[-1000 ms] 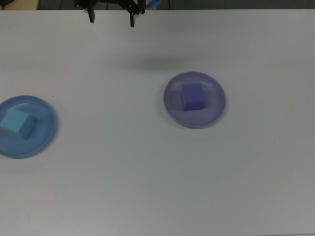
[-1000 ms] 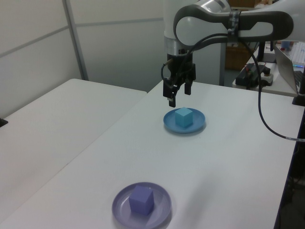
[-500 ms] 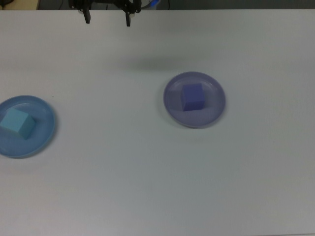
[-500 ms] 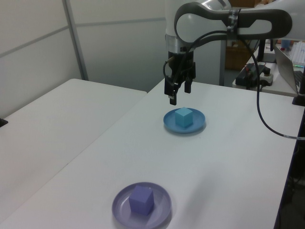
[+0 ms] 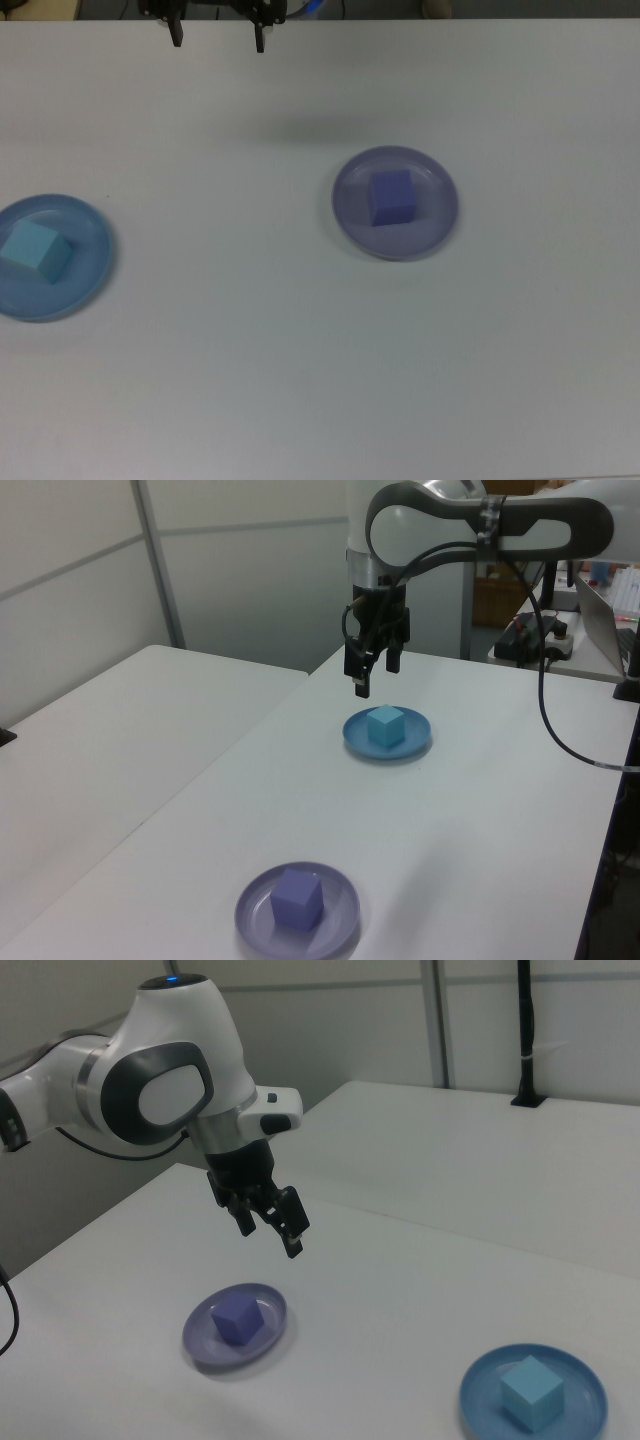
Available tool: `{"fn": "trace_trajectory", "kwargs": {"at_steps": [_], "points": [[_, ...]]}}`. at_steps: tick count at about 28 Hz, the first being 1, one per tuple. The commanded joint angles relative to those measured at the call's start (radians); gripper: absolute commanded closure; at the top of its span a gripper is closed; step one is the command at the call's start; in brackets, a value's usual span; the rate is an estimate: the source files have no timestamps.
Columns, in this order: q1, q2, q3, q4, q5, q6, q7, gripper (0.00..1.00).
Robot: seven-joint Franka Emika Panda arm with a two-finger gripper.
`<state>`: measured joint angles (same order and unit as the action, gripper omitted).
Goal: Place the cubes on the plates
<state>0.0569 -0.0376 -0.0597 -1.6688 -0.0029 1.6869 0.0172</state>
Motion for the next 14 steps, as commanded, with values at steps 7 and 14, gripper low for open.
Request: {"fn": "trace_trajectory", "kwargs": {"at_steps": [7,14], "points": [[-0.008,0.008,0.008,0.020,0.023,-0.024,-0.025,0.00],[-0.008,0.008,0.009,0.023,0.023,-0.042,-0.029,0.00]]}}
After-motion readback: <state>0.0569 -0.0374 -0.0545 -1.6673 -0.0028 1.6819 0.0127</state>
